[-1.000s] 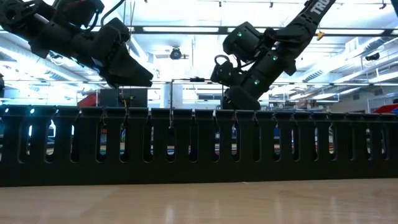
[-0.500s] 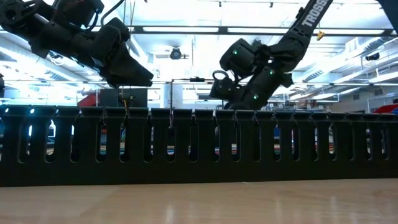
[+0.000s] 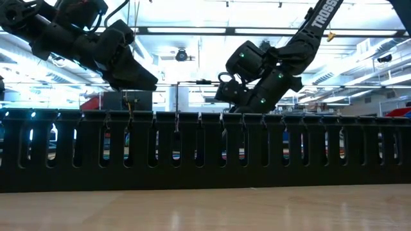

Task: Ziptie cables
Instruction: Wrap the cables together using the black zip tie

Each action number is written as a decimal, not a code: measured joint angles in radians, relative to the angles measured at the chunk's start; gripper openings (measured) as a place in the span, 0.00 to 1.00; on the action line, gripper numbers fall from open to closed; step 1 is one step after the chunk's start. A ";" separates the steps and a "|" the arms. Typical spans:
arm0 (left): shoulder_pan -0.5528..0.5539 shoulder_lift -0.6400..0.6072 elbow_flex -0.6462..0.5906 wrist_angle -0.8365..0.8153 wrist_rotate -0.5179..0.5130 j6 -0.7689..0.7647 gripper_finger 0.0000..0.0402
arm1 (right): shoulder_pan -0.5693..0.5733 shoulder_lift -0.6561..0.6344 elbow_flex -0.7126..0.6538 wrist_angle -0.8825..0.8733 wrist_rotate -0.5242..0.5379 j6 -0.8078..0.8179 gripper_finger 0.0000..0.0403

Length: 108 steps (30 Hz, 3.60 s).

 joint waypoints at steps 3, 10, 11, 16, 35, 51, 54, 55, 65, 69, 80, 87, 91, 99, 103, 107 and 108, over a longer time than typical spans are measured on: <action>0.000 0.000 0.000 0.001 -0.006 0.000 0.59 | 0.007 -0.033 -0.005 -0.029 -0.003 0.002 0.00; 0.000 0.000 0.000 0.039 0.075 0.005 0.59 | 0.012 -0.206 0.012 -0.213 -0.086 0.062 0.00; 0.000 0.000 0.000 0.052 0.098 0.018 0.59 | 0.011 -0.227 0.017 -0.241 -0.109 0.087 0.00; -0.023 0.000 0.000 0.130 0.142 0.157 0.59 | -0.001 -0.322 0.034 -0.249 -0.197 0.280 0.00; -0.069 0.276 0.139 0.266 0.113 0.516 0.59 | 0.043 -0.316 0.035 -0.031 -0.195 0.690 0.00; -0.101 0.433 0.280 0.224 -0.056 0.618 0.54 | 0.051 -0.313 0.035 -0.039 -0.212 0.697 0.00; -0.107 0.433 0.280 0.219 -0.062 0.622 0.52 | 0.051 -0.313 0.035 -0.038 -0.212 0.690 0.00; -0.107 0.433 0.280 0.213 -0.062 0.622 0.51 | 0.051 -0.313 0.035 -0.037 -0.212 0.690 0.00; -0.107 0.433 0.280 0.170 -0.102 0.626 0.49 | 0.050 -0.313 0.035 -0.023 -0.218 0.717 0.00; -0.107 0.433 0.280 0.170 -0.125 0.625 0.49 | 0.050 -0.313 0.035 -0.023 -0.218 0.729 0.00; -0.128 0.433 0.279 0.169 -0.126 0.622 0.49 | 0.043 -0.313 0.035 -0.027 -0.194 0.736 0.00; -0.127 0.433 0.279 0.170 -0.134 0.622 0.40 | 0.035 -0.313 0.035 -0.028 -0.194 0.735 0.00; -0.126 0.433 0.279 0.170 -0.136 0.622 0.33 | 0.035 -0.313 0.035 -0.027 -0.194 0.735 0.00; -0.126 0.433 0.279 0.172 -0.144 0.621 0.25 | 0.035 -0.313 0.035 -0.015 -0.194 0.734 0.00; -0.126 0.433 0.279 0.172 -0.144 0.621 0.22 | 0.035 -0.313 0.035 -0.008 -0.194 0.738 0.00; -0.126 0.433 0.279 0.178 -0.144 0.621 0.19 | 0.036 -0.313 0.035 -0.007 -0.194 0.743 0.00; -0.126 0.432 0.279 0.179 -0.144 0.621 0.19 | 0.036 -0.313 0.035 -0.006 -0.194 0.743 0.00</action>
